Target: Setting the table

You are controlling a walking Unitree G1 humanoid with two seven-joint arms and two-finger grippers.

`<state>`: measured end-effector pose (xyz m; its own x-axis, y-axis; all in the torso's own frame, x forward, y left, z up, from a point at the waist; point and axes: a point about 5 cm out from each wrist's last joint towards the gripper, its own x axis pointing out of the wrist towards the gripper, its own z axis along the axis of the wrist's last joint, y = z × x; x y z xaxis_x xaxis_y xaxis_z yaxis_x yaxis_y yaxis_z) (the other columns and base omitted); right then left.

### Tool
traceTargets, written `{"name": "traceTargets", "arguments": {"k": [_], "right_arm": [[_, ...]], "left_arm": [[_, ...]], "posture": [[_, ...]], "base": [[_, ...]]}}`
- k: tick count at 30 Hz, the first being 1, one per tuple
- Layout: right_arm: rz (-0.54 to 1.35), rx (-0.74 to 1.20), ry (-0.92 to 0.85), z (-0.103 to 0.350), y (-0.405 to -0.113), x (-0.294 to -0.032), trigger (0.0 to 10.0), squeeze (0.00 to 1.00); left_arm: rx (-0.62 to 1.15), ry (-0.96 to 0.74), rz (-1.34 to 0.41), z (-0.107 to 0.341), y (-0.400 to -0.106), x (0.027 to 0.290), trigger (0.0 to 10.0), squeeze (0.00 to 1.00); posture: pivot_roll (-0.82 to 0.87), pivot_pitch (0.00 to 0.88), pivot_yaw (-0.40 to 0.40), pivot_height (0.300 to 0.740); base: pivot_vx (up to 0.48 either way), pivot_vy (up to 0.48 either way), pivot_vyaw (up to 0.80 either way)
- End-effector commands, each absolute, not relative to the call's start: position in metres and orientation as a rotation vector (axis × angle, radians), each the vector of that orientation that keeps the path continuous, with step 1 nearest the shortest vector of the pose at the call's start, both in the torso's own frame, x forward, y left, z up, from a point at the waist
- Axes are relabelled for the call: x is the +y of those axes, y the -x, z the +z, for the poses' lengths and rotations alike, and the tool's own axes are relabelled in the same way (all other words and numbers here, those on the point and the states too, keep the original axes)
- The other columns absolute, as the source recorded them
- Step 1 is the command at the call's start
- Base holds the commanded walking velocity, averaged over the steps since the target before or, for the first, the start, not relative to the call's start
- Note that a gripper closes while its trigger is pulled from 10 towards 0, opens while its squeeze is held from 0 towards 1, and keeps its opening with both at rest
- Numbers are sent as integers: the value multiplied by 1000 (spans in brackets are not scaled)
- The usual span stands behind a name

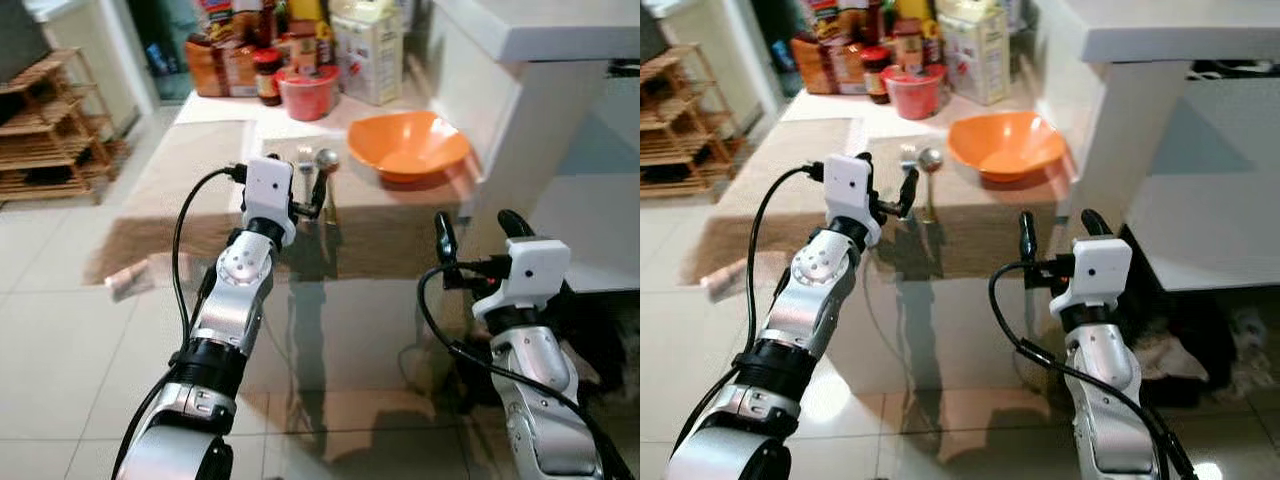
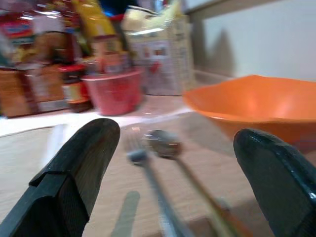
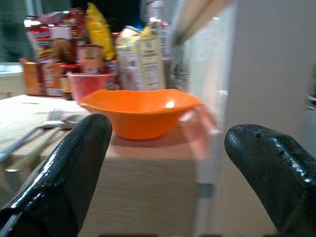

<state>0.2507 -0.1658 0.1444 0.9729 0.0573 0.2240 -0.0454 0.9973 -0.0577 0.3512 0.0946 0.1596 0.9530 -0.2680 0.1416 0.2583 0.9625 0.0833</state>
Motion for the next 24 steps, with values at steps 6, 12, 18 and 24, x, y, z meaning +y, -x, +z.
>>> {"name": "traceTargets", "arguments": {"k": [6,12,18,24], "right_arm": [[46,-207,22,138,-247,-166,10000,0],[33,-192,30,133,-244,-165,10000,0],[21,-177,39,128,-242,-165,10000,0],[1,-188,73,128,-243,-164,10000,0]], "left_arm": [[-129,-77,-287,160,-354,95,10000,0],[-127,-88,-315,158,-352,94,10000,0],[-150,-115,-335,163,-353,94,10000,0],[-165,-128,-348,171,-357,89,10000,0]], "posture": [[-16,0,89,719],[-17,0,97,690],[-21,0,110,669],[-31,0,132,665]], "base": [[0,0,-480],[188,259,-451],[287,385,-457],[198,252,-374]]}}
